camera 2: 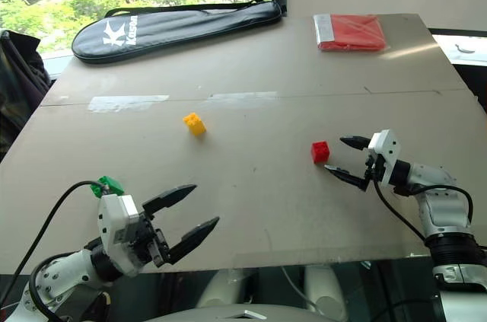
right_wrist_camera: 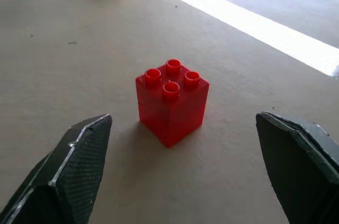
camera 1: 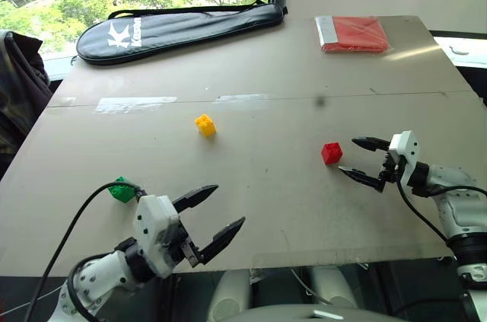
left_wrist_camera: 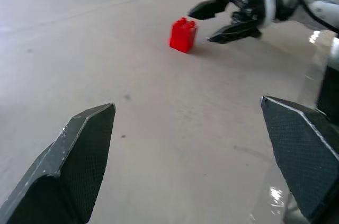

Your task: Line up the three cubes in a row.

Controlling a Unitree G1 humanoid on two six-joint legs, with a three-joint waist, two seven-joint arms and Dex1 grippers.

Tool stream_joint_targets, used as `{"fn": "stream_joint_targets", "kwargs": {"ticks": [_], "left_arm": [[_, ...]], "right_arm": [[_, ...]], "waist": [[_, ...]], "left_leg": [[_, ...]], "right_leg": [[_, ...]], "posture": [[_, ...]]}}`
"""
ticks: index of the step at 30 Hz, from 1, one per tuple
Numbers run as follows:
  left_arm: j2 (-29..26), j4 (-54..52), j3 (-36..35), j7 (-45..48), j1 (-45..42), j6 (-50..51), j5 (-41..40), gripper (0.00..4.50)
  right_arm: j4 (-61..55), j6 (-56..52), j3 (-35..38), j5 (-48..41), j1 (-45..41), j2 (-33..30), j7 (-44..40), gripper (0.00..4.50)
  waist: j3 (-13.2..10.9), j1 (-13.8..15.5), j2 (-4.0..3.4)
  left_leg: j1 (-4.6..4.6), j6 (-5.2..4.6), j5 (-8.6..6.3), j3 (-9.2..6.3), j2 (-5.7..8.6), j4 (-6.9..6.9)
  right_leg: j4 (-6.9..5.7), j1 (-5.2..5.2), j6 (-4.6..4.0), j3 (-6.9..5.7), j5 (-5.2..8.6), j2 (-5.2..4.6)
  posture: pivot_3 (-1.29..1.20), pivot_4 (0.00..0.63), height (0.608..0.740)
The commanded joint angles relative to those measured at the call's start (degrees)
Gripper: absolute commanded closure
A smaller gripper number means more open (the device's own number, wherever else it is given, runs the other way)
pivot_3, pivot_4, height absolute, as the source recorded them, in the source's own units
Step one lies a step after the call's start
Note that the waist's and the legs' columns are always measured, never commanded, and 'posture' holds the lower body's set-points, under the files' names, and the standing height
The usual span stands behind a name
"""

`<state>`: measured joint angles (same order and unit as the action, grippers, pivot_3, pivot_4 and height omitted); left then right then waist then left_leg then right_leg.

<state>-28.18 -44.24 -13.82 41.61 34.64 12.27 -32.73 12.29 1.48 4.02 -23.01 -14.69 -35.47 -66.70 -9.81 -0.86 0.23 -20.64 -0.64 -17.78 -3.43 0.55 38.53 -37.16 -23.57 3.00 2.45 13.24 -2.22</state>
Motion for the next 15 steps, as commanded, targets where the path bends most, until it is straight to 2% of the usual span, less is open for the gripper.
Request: {"fn": "stream_joint_targets", "kwargs": {"ticks": [1, 5, 10, 15], "left_arm": [[4.9, -0.5, -2.6, -4.6, 3.5, -4.5, 2.0, 0.00], [12.1, 2.5, -3.4, -13.0, 6.3, -7.7, 9.9, 0.00], [22.1, 6.9, -4.3, -29.1, 4.9, -10.3, 23.0, 0.00], [25.7, 8.2, -3.3, -35.1, 2.9, -9.5, 28.6, 0.00]], "right_arm": [[-4.9, -3.1, 3.1, -6.1, 0.5, -1.2, -3.7, 0.03], [-7.9, -5.1, 3.5, -10.3, 0.9, -2.5, -9.3, 0.03], [-10.9, -5.3, 2.6, -12.5, 2.1, -3.3, -14.7, 0.03], [-12.9, -5.8, 3.0, -14.5, 3.3, -2.7, -16.9, 0.03]], "waist": [[0.0, 0.0, 0.02], [0.0, 0.0, 0.03], [0.1, 0.2, 0.18], [0.1, 0.2, 0.23]], "left_leg": [[0.00, 0.00, 0.00, 0.00, 0.00, 0.00], [-0.01, -0.01, -0.01, 0.04, 0.00, 0.00], [-0.01, -0.01, -0.01, 0.01, 0.01, 0.02], [-0.04, -0.01, -0.01, 0.00, 0.01, 0.06]], "right_leg": [[0.00, 0.00, 0.00, -0.01, 0.00, 0.00], [0.10, 0.03, 0.00, 0.02, 0.00, 0.01], [0.13, 0.06, 0.01, -0.01, 0.01, 0.08], [0.14, 0.08, 0.03, -0.02, 0.00, 0.07]], "posture": [[0.00, 0.150, 0.740], [0.00, 0.150, 0.740], [0.00, 0.150, 0.740], [0.00, 0.150, 0.740]]}}
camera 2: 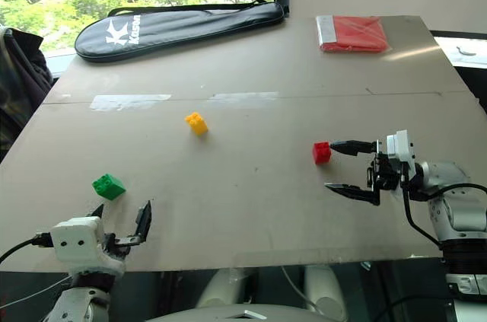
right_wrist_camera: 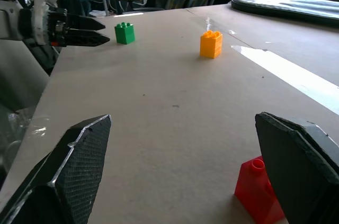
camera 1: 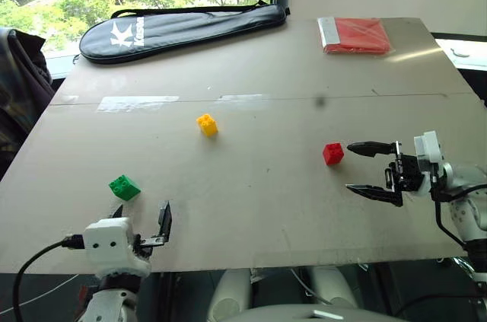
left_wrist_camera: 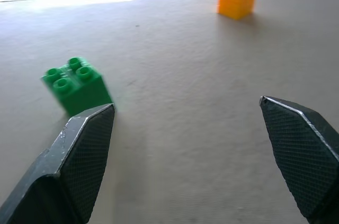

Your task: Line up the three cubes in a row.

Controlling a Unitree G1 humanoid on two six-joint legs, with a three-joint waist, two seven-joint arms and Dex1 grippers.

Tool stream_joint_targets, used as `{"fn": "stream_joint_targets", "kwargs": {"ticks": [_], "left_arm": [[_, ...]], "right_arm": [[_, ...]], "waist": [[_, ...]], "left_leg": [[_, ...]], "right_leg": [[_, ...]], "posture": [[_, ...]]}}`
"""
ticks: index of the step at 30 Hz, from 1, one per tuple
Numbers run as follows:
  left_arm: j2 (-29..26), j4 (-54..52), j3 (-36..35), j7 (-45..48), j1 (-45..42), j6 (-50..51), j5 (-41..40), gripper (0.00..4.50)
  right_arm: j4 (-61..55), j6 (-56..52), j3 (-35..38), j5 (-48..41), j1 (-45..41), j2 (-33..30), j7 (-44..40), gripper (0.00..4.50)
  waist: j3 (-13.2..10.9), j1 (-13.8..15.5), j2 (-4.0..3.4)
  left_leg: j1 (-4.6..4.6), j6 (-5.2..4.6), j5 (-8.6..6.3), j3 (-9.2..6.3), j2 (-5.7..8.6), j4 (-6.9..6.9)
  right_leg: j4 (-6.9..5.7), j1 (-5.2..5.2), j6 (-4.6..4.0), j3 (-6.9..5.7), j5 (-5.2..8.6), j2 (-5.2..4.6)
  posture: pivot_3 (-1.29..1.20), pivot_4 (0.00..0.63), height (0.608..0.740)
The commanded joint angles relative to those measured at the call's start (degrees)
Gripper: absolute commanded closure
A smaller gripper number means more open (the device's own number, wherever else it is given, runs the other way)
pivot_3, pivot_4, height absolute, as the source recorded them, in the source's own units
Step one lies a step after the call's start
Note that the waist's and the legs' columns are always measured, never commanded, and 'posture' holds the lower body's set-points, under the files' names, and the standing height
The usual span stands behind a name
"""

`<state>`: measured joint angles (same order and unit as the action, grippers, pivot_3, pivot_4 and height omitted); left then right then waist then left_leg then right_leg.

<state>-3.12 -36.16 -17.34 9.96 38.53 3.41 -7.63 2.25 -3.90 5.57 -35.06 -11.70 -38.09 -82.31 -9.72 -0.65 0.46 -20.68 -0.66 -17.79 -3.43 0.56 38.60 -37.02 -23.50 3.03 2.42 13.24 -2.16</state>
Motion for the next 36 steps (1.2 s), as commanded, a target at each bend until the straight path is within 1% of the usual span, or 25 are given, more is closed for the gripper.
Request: {"fn": "stream_joint_targets", "kwargs": {"ticks": [1, 4, 10, 16, 28, 30, 32, 35, 36], "left_arm": [[1.0, 0.5, 0.2, -4.1, -1.4, -0.5, 4.0, 0.00], [1.3, 2.7, -1.3, -7.2, -5.0, 1.1, 4.7, 0.00], [-0.1, 6.2, -4.3, -10.0, -10.9, 3.4, 4.4, 0.00], [-1.0, 9.0, -5.7, -10.8, -13.3, 4.1, 4.1, 0.00], [-2.7, 13.5, -5.3, -9.2, -17.6, 5.0, 2.4, 0.00], [-2.8, 13.9, -5.5, -9.4, -18.1, 5.0, 2.3, 0.54], [-2.8, 14.5, -5.6, -9.7, -18.7, 4.9, 2.3, 1.21], [-2.6, 15.3, -5.8, -10.1, -19.5, 4.9, 2.2, 2.60], [-2.6, 15.6, -5.8, -10.2, -19.7, 4.9, 2.2, 3.01]], "right_arm": [[-3.2, -0.6, 1.5, -2.7, 0.5, -0.1, -1.5, 0.03], [-4.1, -0.7, 1.3, -2.6, 1.2, 0.0, -1.1, 0.03], [-5.8, -1.4, 1.9, -3.2, 1.6, 0.2, 0.2, 0.03], [-7.5, -2.2, 2.5, -4.1, 2.5, 0.0, 1.3, 0.03], [-8.3, -1.8, 3.6, -4.3, 4.3, 0.3, 2.4, 0.03], [-8.5, -1.8, 3.6, -4.3, 4.4, 0.3, 2.6, 0.00], [-8.9, -1.8, 3.5, -4.3, 4.5, 0.4, 3.0, 0.00], [-9.4, -1.8, 3.5, -4.4, 4.7, 0.4, 3.4, 0.00], [-9.5, -1.9, 3.6, -4.4, 4.7, 0.5, 3.5, 0.00]], "waist": [[0.0, 0.0, -0.01], [0.0, 0.0, 0.00], [0.0, 0.0, 0.01], [0.0, 0.0, 0.03], [0.0, 0.0, 0.04], [0.0, 0.0, 0.04], [0.0, 0.0, 0.04], [0.0, 0.1, 0.04], [0.0, 0.1, 0.05]], "left_leg": [[0.01, 0.00, 0.00, 0.00, 0.00, 0.00], [0.01, 0.00, 0.00, -0.02, -0.01, 0.00], [0.00, 0.00, 0.00, -0.04, -0.01, 0.04], [-0.01, 0.01, 0.00, -0.05, -0.02, 0.04], [0.01, 0.01, 0.00, -0.07, -0.02, 0.04], [0.01, 0.01, 0.00, -0.07, -0.02, 0.04], [0.00, 0.01, 0.00, -0.07, -0.01, 0.04], [0.00, 0.01, 0.00, -0.09, -0.01, 0.04], [0.00, 0.01, 0.00, -0.09, -0.01, 0.04]], "right_leg": [[-0.01, 0.00, 0.00, -0.01, 0.00, 0.00], [-0.02, 0.00, 0.00, -0.04, 0.00, 0.01], [-0.03, 0.00, 0.00, -0.04, -0.01, 0.01], [-0.04, 0.00, 0.00, -0.05, -0.01, -0.02], [-0.07, 0.00, 0.00, -0.06, -0.01, -0.03], [-0.07, 0.00, 0.00, -0.07, -0.01, -0.03], [-0.07, 0.00, 0.00, -0.06, -0.01, -0.04], [-0.07, 0.00, 0.00, -0.08, -0.01, -0.05], [-0.07, 0.00, 0.00, -0.08, -0.01, -0.05]], "posture": [[0.00, 0.150, 0.740], [0.00, 0.150, 0.740], [0.00, 0.150, 0.740], [0.00, 0.150, 0.740], [0.00, 0.150, 0.740], [0.00, 0.150, 0.740], [0.00, 0.150, 0.740], [0.00, 0.150, 0.740], [0.00, 0.150, 0.740]]}}
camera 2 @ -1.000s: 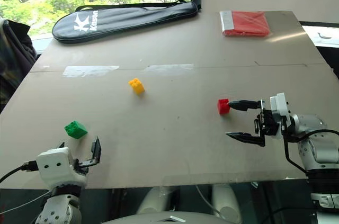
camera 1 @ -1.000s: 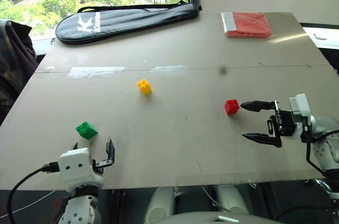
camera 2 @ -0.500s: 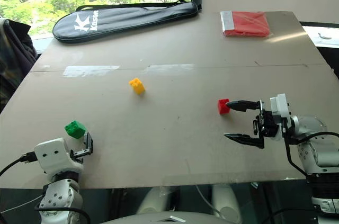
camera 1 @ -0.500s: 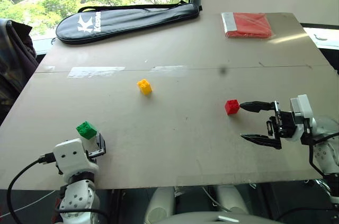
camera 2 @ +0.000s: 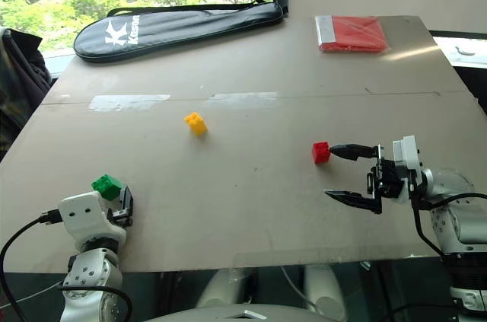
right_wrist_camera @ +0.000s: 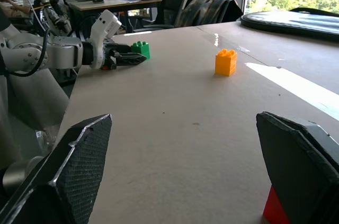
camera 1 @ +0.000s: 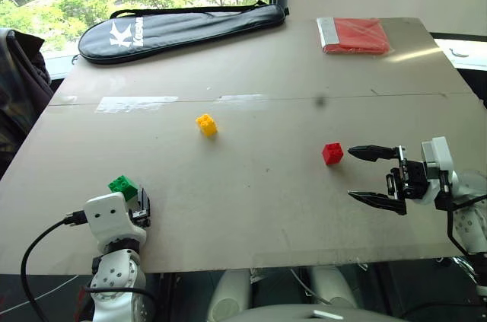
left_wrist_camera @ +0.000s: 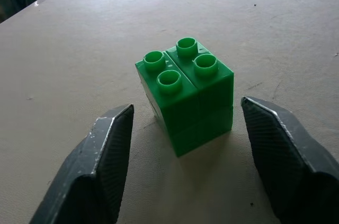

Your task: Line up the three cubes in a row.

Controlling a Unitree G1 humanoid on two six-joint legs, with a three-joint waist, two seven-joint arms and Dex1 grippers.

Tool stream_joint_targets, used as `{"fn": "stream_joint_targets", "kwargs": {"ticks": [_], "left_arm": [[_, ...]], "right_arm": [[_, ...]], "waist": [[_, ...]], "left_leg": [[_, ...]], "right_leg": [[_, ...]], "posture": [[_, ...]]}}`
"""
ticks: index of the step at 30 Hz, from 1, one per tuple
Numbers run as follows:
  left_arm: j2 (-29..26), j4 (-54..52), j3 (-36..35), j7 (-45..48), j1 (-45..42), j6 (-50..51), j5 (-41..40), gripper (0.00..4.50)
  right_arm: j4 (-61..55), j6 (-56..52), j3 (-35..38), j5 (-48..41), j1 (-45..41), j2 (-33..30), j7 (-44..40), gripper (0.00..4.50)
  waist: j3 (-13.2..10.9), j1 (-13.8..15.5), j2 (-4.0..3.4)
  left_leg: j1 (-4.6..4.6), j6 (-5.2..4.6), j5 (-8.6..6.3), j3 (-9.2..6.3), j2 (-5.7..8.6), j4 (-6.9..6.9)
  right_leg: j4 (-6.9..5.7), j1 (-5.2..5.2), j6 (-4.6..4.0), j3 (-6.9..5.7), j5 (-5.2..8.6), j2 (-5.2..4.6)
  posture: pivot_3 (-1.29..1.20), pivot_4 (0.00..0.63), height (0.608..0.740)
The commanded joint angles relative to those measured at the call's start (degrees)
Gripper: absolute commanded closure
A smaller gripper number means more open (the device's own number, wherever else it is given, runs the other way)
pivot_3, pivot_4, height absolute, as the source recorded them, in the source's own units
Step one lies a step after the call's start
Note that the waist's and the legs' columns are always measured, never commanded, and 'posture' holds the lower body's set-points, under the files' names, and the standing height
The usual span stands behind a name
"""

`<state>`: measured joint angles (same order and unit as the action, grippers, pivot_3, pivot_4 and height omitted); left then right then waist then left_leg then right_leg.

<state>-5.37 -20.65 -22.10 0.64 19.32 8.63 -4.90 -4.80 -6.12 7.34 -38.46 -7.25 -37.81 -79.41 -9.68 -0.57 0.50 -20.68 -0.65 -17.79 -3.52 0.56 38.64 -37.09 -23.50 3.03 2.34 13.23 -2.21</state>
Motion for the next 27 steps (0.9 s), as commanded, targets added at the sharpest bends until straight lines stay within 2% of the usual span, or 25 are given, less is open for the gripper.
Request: {"fn": "stream_joint_targets", "kwargs": {"ticks": [1, 8, 12, 19, 22, 24, 27], "left_arm": [[-0.4, 0.4, -1.0, -0.9, -0.8, -0.3, -0.5, 3.30], [-1.5, 1.1, -1.0, 0.2, -1.6, 0.1, -1.7, 3.30], [-6.2, 1.3, 0.5, 7.7, -2.6, -0.9, -4.5, 3.30], [-23.4, 4.5, 6.3, 39.2, -12.1, 0.4, -18.6, 3.30], [-32.1, 7.7, 13.9, 57.2, -19.9, 1.6, -21.3, 3.30], [-34.6, 12.0, 18.3, 63.8, -26.2, 1.5, -20.6, 3.30], [-34.3, 21.1, 26.8, 73.3, -39.1, 1.5, -17.7, 3.30]], "right_arm": [[-2.6, 0.3, 1.8, -1.0, 0.4, 0.2, 0.7, 0.00], [-3.4, 0.2, 2.0, -1.2, 1.0, 0.3, 1.8, 0.00], [-3.9, 0.0, 3.2, -1.7, 1.7, 0.5, 3.3, 0.00], [-2.3, 0.3, 5.6, -1.9, 3.1, -0.2, 3.4, 0.00], [-0.2, 1.6, 7.2, -1.2, 4.1, -0.2, 3.3, 0.00], [1.2, 2.6, 7.8, -0.6, 4.7, -0.3, 2.9, 0.00], [2.9, 4.6, 8.8, 0.8, 6.3, 0.0, 3.3, 0.00]], "waist": [[0.0, 0.0, 0.00], [0.0, 0.0, -0.01], [0.0, 0.0, -0.01], [0.0, 0.3, -0.02], [0.0, -0.1, -0.06], [0.0, -0.1, -0.07], [0.0, 0.0, -0.10]], "left_leg": [[0.00, 0.00, 0.00, 0.00, 0.00, 0.00], [0.01, 0.00, 0.00, 0.00, 0.00, 0.00], [0.01, 0.00, 0.00, 0.00, 0.01, 0.00], [-0.01, 0.02, 0.01, -0.06, 0.03, 0.07], [0.01, 0.02, 0.01, 0.04, 0.07, 0.11], [0.00, 0.03, 0.02, 0.06, 0.22, 0.11], [-0.01, 0.02, 0.02, 0.14, 0.28, 0.18]], "right_leg": [[0.00, 0.00, 0.00, 0.00, 0.00, 0.00], [-0.02, 0.00, 0.00, 0.00, 0.00, -0.01], [-0.04, 0.00, 0.00, -0.01, 0.00, -0.01], [-0.15, -0.02, -0.02, -0.09, 0.01, 0.00], [-0.19, -0.02, -0.01, 0.02, 0.01, -0.04], [-0.24, -0.03, -0.01, -0.06, 0.01, 0.02], [-0.32, -0.01, -0.01, -0.11, 0.01, 0.04]], "posture": [[0.00, 0.150, 0.740], [0.00, 0.150, 0.740], [0.00, 0.150, 0.740], [0.00, 0.150, 0.740], [0.00, 0.150, 0.740], [0.00, 0.150, 0.740], [0.00, 0.150, 0.740]]}}
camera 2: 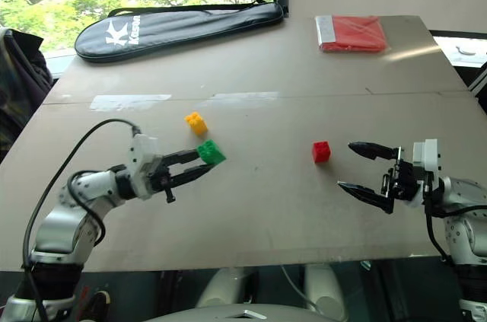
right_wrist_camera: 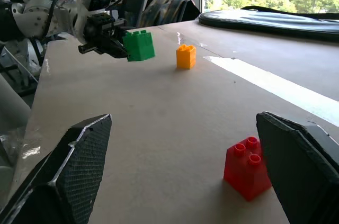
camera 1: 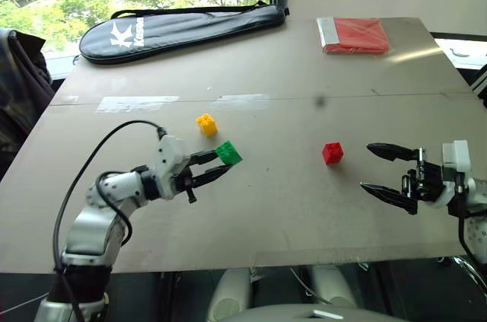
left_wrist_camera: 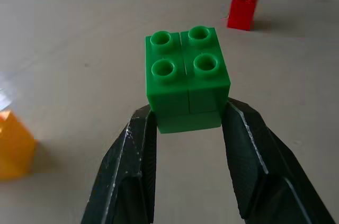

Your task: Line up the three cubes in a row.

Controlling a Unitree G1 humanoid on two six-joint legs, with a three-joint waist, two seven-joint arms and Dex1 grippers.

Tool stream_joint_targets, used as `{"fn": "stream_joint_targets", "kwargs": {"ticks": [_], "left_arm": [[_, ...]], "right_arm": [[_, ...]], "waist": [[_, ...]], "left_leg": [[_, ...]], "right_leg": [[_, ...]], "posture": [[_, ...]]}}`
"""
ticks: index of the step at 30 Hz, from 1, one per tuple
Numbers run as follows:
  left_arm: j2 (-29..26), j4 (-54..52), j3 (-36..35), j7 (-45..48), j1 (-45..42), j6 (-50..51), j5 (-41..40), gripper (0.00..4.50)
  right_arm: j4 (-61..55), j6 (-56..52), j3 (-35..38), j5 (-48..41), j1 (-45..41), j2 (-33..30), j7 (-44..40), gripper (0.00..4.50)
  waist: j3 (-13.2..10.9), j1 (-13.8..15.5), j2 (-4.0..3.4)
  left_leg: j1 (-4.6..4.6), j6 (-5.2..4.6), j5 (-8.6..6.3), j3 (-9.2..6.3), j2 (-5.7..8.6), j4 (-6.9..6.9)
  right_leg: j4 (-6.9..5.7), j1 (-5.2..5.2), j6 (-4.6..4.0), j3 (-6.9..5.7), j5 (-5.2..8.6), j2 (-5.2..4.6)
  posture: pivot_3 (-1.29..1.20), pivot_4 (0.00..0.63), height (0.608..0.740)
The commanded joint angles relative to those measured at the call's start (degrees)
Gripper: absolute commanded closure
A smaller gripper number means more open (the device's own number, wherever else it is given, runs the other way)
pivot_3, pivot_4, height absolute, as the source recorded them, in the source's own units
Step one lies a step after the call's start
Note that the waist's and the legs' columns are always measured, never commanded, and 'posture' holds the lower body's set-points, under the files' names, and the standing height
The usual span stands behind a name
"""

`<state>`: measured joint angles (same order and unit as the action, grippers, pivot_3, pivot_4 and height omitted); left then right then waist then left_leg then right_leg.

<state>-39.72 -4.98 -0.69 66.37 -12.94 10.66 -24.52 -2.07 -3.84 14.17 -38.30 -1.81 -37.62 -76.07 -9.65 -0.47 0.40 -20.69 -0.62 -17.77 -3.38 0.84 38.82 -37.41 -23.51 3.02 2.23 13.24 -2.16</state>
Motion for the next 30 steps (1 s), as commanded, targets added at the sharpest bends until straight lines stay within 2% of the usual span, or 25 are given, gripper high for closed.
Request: {"fn": "stream_joint_targets", "kwargs": {"ticks": [1, 3, 6, 9, 15, 20, 30], "left_arm": [[0.8, 8.3, 7.4, 9.2, -9.9, -1.3, 3.2, 3.30], [3.9, 14.9, 11.1, 9.9, -16.8, -2.8, 6.5, 3.30], [7.3, 21.3, 14.0, 12.6, -22.1, -4.3, 8.3, 3.30], [11.8, 31.8, 17.8, 13.8, -28.1, -9.9, 13.2, 3.30], [17.3, 43.8, 18.6, 10.0, -33.9, -18.1, 18.8, 3.30], [20.5, 48.1, 19.2, 7.9, -35.5, -21.4, 21.7, 3.30], [22.5, 47.8, 18.9, 7.2, -34.3, -22.2, 23.3, 3.30]], "right_arm": [[0.3, 2.8, 2.2, 1.0, 1.3, 0.1, 0.2, 0.00], [0.1, 3.9, 2.5, 1.5, 2.9, 0.7, 1.0, 0.00], [-1.0, 4.8, 2.9, 1.7, 4.8, 1.6, 2.0, 0.00], [-2.7, 5.9, 3.6, 1.8, 7.8, 2.8, 3.4, 0.00], [-4.2, 7.1, 4.3, 2.1, 10.2, 4.0, 5.3, 0.00], [-4.5, 7.9, 4.4, 2.4, 11.8, 4.5, 6.8, 0.00], [-3.7, 8.5, 4.0, 3.5, 11.9, 4.6, 8.5, 0.00]], "waist": [[0.0, -0.2, 0.01], [0.0, -0.2, 0.00], [0.0, -0.6, 0.01], [0.0, -0.5, 0.02], [0.0, -0.5, 0.06], [0.0, -0.3, 0.06], [0.0, -0.3, 0.06]], "left_leg": [[-0.05, 0.00, 0.00, -0.01, -0.01, 0.09], [-0.04, -0.01, -0.01, 0.00, -0.01, 0.14], [-0.08, -0.02, -0.01, 0.00, -0.01, 0.24], [-0.06, -0.04, -0.03, -0.02, -0.01, 0.25], [-0.04, -0.05, -0.03, -0.01, -0.01, 0.39], [-0.07, -0.06, -0.03, -0.03, -0.01, 0.41], [-0.06, -0.06, -0.04, -0.07, -0.01, 0.41]], "right_leg": [[-0.01, -0.01, 0.00, -0.03, 0.00, 0.04], [-0.08, 0.00, 0.00, 0.02, 0.00, 0.04], [-0.12, -0.01, 0.01, 0.05, 0.00, 0.05], [-0.19, -0.05, 0.02, 0.12, 0.01, 0.07], [-0.33, -0.04, 0.03, 0.20, 0.01, 0.12], [-0.33, -0.04, 0.04, 0.16, 0.01, 0.11], [-0.35, -0.04, 0.04, 0.17, 0.02, 0.12]], "posture": [[0.00, 0.150, 0.740], [0.00, 0.150, 0.740], [0.00, 0.150, 0.740], [0.00, 0.150, 0.740], [0.00, 0.150, 0.740], [0.00, 0.150, 0.740], [0.00, 0.150, 0.740]]}}
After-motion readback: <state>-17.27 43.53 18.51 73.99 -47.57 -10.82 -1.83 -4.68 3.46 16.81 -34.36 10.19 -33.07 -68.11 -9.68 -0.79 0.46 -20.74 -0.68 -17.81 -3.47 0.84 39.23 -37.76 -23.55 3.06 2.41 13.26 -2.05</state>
